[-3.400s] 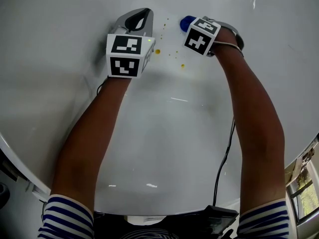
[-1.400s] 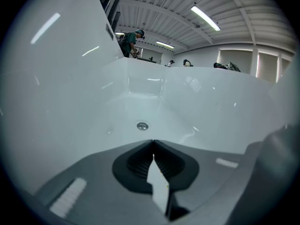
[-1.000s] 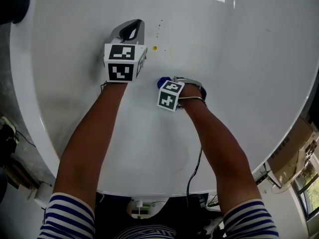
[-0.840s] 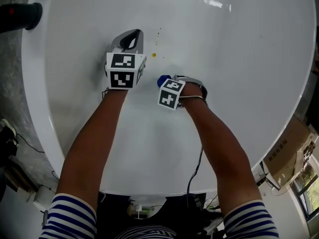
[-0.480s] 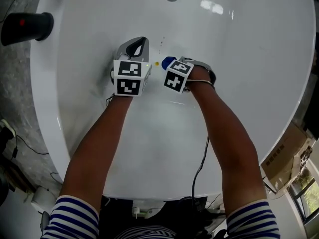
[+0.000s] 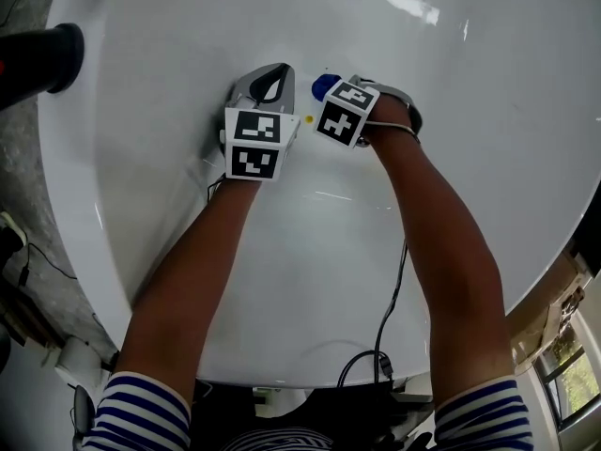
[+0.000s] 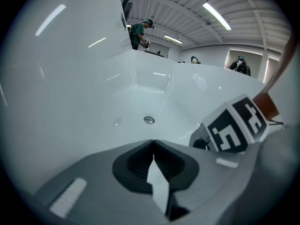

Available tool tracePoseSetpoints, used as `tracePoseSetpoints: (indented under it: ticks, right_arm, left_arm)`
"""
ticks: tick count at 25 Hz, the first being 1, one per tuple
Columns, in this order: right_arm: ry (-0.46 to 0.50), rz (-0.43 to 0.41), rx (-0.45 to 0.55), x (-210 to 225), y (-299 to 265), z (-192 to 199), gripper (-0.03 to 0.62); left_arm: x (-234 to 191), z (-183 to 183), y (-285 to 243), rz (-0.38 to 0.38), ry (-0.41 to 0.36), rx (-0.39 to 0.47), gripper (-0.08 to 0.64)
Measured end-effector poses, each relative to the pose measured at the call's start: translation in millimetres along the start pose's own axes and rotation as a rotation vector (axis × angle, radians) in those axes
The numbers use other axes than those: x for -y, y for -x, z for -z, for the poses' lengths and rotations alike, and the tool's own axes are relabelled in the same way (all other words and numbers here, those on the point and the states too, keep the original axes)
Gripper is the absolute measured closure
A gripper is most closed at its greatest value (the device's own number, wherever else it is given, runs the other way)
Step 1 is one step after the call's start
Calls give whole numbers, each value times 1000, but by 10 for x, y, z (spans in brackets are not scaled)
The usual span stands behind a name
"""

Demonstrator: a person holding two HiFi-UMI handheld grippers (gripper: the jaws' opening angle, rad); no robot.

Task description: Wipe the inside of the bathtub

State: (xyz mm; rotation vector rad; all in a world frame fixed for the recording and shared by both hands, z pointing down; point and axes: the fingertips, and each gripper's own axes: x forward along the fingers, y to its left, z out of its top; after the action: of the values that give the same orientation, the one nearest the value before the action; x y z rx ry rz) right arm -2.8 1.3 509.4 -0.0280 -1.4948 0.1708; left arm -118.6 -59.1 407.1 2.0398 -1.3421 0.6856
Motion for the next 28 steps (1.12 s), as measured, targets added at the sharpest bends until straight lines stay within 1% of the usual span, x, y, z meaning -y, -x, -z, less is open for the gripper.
tracePoseSetpoints:
  ticks: [6,9,11,14,18,23,28]
  right_arm:
    - [-25,46,10,401,-85,-99,540]
    - [-30,63,11,586,-141,-157,540]
    - [-26,72,13,656,-184,-199,540]
    - [-13,75,12,688,-252,-250,540]
    - [-11,69,6,708,-319,-301,540]
    - [-18,66,-6,690,-427,-322,540]
    - [0,61,-5,662,-436,-328,540]
  left_arm:
    - [53,102,-34,12,29,7,557]
    - [44,127,-47,-1,48,5,557]
    - [33,143,-40,-10,74,9,557]
    - [32,200,-28,-15,97,3,557]
    - [44,267,-23,-14,98,-18,557]
    - [47,280,-28,-9,89,-10,557]
    - [-13,296,-20,-18,109,-16,557]
